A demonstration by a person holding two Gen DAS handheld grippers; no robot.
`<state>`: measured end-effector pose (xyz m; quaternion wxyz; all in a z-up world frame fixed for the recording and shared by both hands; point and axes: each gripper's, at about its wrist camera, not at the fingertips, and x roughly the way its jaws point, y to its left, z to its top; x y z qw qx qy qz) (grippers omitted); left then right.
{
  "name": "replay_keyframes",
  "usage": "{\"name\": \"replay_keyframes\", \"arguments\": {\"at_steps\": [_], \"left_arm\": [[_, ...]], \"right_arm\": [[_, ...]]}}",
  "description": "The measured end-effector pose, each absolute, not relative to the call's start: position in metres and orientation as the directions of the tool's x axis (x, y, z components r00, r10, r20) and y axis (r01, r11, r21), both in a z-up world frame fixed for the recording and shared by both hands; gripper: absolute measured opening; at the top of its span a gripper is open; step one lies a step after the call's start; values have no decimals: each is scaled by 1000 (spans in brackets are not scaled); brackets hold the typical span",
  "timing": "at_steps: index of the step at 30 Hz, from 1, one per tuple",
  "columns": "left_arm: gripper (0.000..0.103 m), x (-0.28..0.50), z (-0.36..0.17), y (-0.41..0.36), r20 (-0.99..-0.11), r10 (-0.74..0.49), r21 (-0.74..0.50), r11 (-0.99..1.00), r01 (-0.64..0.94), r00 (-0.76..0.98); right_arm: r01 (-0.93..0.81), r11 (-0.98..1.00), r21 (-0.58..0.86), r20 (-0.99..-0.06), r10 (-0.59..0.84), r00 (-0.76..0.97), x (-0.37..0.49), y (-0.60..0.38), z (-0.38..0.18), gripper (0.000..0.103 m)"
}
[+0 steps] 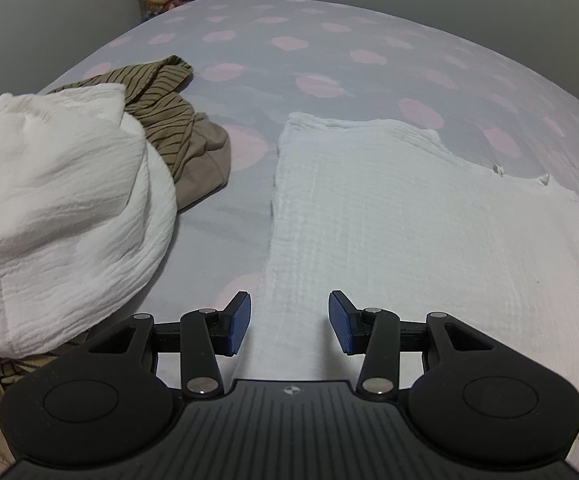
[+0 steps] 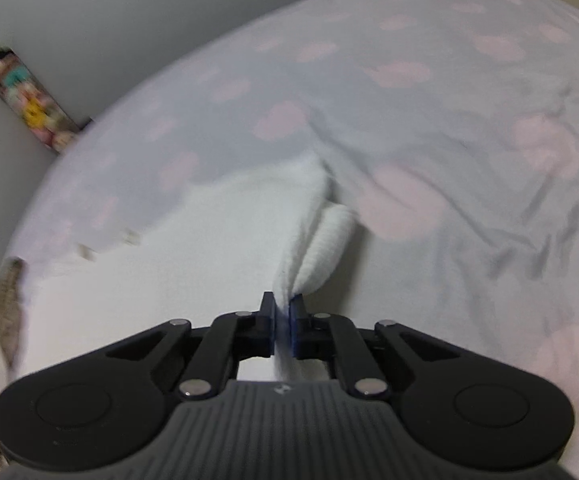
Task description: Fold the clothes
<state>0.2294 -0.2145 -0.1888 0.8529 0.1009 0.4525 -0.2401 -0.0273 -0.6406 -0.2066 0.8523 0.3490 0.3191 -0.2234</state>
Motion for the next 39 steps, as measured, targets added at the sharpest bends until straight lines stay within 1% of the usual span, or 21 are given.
{"name": "replay_keyframes", "arguments": {"at_steps": [3,6,9,11,14,18,21,26,34,35,37,38,39], "left_arm": [[38,229,-185,-210,-809,-339,-62,861,505,479],[36,230,-181,-204,-799,-370,-96,857,506,475],[31,235,-179,-195,-789,-394,-133,859,495,471],[23,239,-178,-189,-782,-409,-155,858,489,470],[20,249,-179,-183,-771,-431,-179,853,489,469],[19,263,-180,-175,-756,-459,-212,846,489,466],[19,272,-181,-169,-746,-477,-235,841,487,465],[19,282,-192,-156,-739,-488,-263,844,468,464],[19,292,-201,-140,-736,-498,-301,847,438,458],[19,291,-200,-139,-735,-500,-303,846,438,457],[19,289,-197,-137,-733,-505,-306,843,442,456],[19,287,-196,-136,-733,-506,-307,843,442,455],[19,286,-194,-136,-733,-507,-308,842,443,454]], "right_arm": [[545,661,516,-646,-119,754,-16,-623,-171,8],[490,691,532,-605,-94,790,3,-598,-139,8],[423,729,539,-570,-54,820,31,-569,-114,8],[380,752,538,-553,-24,833,51,-548,-101,8],[334,787,519,-552,10,834,84,-516,-94,8],[296,803,518,-574,70,816,132,-473,-106,8],[285,819,498,-609,96,787,167,-441,-124,7],[312,819,482,-661,106,742,212,-403,-161,7],[329,832,446,-735,130,665,255,-370,-210,8],[329,837,437,-741,127,659,255,-369,-213,12],[321,846,426,-746,127,654,254,-368,-214,15],[316,848,426,-744,129,656,252,-367,-212,21],[309,848,431,-737,133,662,248,-368,-208,29]]}}
